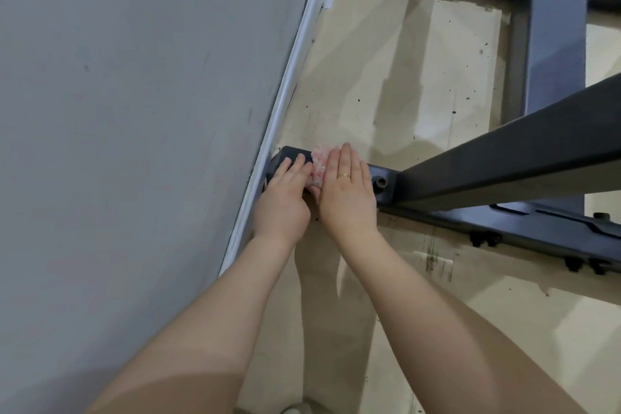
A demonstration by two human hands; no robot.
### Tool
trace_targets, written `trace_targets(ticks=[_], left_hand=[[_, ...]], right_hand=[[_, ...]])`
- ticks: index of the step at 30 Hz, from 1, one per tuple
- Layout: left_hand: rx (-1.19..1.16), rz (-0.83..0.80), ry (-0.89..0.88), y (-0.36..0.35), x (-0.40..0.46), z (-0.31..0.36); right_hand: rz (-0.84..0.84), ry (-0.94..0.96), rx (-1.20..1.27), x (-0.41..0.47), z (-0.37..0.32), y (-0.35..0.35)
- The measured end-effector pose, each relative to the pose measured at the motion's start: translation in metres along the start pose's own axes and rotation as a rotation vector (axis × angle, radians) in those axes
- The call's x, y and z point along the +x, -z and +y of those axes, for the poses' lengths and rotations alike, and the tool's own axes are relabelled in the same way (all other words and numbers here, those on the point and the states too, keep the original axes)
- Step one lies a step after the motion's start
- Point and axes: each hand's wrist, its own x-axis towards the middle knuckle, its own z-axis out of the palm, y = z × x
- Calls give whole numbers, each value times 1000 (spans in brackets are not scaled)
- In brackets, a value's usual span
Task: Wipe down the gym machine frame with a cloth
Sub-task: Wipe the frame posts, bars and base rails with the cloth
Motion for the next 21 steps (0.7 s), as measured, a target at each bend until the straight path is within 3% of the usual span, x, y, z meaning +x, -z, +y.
trace_targets(ticks=[2,4,6,10,16,21], left_hand=[[-9,-3,0,0,-1,-1],[-18,-7,-5,0,-1,-1],[-19,-17,-7,0,-1,-2],[-101,-42,17,0,-1,-2],[-168,-56,46,6,0,3],[-227,-44,43,5,0,4]], right_hand=[[115,4,-43,-26,2,-8],[68,47,-58,-44,3,-12],[128,74,-124,-34,4,-11],[95,28,-124,-10,4,-9],[272,220,-141,-48,28,-27],[212,71,-32,-12,-13,-21]])
